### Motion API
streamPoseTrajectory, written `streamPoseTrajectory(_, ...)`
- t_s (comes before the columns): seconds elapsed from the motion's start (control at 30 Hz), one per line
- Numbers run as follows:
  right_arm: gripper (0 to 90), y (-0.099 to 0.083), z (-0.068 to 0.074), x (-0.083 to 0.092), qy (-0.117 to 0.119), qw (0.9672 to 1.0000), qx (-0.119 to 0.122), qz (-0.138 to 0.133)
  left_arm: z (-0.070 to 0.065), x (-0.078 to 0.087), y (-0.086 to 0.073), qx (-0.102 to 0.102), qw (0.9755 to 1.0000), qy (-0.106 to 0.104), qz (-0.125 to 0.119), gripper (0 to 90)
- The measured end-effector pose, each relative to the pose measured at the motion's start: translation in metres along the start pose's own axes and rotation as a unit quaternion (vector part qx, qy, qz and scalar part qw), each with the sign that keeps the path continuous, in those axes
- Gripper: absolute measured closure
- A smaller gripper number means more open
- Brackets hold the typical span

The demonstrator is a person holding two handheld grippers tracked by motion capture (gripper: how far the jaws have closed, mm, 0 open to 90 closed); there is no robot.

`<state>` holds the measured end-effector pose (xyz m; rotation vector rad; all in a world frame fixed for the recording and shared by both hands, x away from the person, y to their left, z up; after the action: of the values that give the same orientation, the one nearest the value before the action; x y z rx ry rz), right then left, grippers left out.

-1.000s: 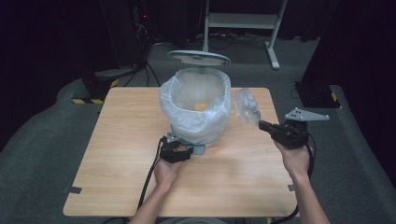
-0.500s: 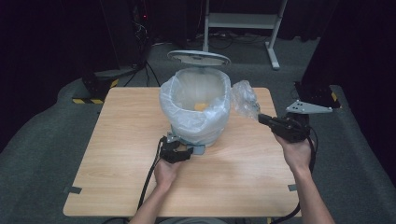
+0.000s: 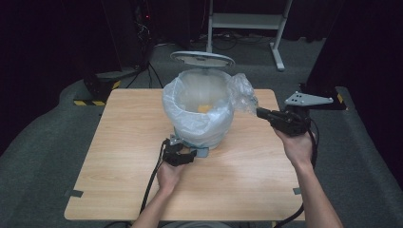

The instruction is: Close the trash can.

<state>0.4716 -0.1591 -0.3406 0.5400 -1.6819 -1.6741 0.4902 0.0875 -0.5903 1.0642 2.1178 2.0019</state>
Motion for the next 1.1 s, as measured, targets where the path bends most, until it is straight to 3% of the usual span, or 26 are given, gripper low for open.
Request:
streamPoseTrajectory(0.33,90.0,0.011,0.01,-0.014,0.016,0.9998,0.013,0.003,0.0,0.0,0.0,0.0,1.0,0.0,0.0,30.0)
streamPoseTrajectory(1.1,90.0,0.026,0.03,-0.052,0.056,0.9981,0.018,0.021,0.0,0.0,0.0,0.002,1.0,-0.001,0.0,30.0)
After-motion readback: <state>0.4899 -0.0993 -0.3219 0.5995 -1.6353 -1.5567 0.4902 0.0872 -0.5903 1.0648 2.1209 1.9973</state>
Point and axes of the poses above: each handheld gripper's, and its own axes: x roughly backward along the jaws, y roughly out of its top, z roughly to its left, the point moved 10 cm from there along -x, roughly forward along the jaws, and after that the axes turned 14 degrees about -z, right-handed, at the moved point
